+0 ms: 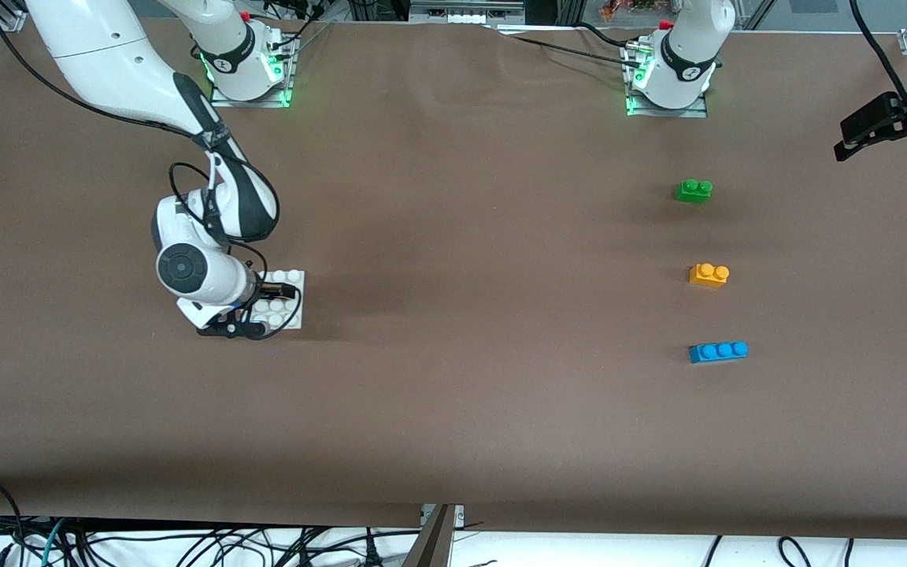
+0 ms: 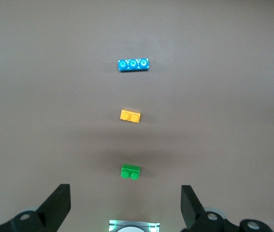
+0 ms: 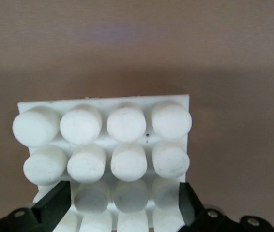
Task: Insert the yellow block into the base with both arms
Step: 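Slide the white base plate with the right gripper toward the table's middle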
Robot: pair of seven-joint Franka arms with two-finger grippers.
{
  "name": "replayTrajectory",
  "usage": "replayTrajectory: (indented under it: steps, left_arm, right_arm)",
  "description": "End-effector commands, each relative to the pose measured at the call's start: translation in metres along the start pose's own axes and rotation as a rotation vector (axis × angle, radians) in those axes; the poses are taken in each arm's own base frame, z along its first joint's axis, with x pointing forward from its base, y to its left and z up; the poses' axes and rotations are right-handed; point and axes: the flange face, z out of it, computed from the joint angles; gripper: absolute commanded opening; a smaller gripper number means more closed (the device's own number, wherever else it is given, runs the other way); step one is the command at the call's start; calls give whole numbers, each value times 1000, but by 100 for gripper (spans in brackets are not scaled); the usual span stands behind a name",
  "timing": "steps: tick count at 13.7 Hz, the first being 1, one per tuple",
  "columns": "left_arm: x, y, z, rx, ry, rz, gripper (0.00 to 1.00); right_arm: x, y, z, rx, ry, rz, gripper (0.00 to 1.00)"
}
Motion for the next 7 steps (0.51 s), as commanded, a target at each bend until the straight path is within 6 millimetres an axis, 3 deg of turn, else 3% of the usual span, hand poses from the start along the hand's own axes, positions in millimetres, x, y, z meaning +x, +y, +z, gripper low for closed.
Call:
replayTrajectory:
  steps: [1,7]
  left_arm:
    - [-2,-2,-2,5,-10,15,100]
    - [-1,-12,5,1,-28,-6,100]
  right_arm:
    - [-2,-36,3,17,8,24,100]
    - [-21,-126,10,24,54,39,100]
